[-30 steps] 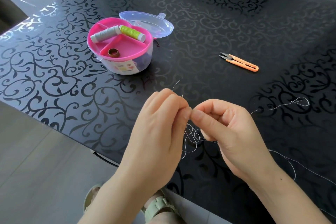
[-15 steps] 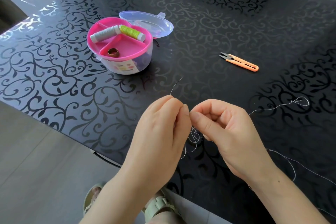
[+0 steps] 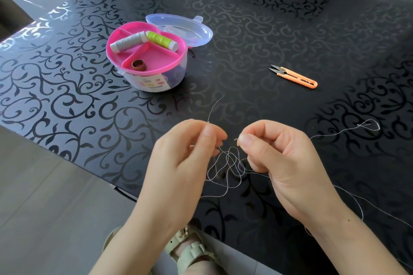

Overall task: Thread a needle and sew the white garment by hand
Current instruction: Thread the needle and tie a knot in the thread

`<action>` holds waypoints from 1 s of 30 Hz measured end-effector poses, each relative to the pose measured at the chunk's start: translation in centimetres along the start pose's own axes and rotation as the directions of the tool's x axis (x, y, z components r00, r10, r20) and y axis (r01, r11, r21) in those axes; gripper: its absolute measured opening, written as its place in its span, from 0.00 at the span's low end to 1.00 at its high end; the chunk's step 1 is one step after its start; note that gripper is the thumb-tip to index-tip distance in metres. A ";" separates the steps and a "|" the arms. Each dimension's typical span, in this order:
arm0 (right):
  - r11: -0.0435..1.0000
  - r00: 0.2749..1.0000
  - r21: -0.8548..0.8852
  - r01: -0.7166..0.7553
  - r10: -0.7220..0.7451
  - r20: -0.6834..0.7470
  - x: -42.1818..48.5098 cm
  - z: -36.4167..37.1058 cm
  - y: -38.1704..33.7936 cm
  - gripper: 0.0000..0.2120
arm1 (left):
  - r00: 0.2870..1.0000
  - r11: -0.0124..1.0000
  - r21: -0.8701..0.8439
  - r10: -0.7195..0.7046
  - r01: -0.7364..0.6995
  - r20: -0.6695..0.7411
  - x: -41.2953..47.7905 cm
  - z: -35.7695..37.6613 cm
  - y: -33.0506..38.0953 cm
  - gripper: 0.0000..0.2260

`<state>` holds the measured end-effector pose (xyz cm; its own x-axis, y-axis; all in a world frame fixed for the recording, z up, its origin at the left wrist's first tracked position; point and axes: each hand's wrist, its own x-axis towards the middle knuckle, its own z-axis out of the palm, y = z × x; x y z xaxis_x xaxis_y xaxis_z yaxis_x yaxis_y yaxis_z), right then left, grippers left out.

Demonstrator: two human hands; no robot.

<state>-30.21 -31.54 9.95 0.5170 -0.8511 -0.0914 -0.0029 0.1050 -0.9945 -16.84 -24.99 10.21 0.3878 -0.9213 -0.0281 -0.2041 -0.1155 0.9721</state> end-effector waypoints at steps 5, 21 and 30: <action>0.998 1.000 0.060 0.002 -0.001 -0.008 0.0 0.0 -0.1 0.07 | 0.990 0.985 -0.122 -0.113 0.123 0.087 0.0 0.0 0.2 0.06; 0.999 0.997 -0.005 0.034 -0.033 0.066 0.0 -0.3 0.4 0.05 | 0.935 0.897 0.293 0.353 -0.330 -0.029 0.0 0.6 -0.1 0.06; 0.984 0.996 -0.152 0.091 -0.087 0.032 -0.3 -0.1 0.7 0.03 | 0.938 0.880 0.375 0.340 -0.292 -0.066 0.0 0.9 -0.2 0.09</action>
<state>-30.44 -31.24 9.24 0.5423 -0.8402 -0.0030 -0.0857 -0.0518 -0.9950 -17.63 -25.26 9.76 0.3538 -0.8792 0.3192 -0.6302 0.0281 0.7759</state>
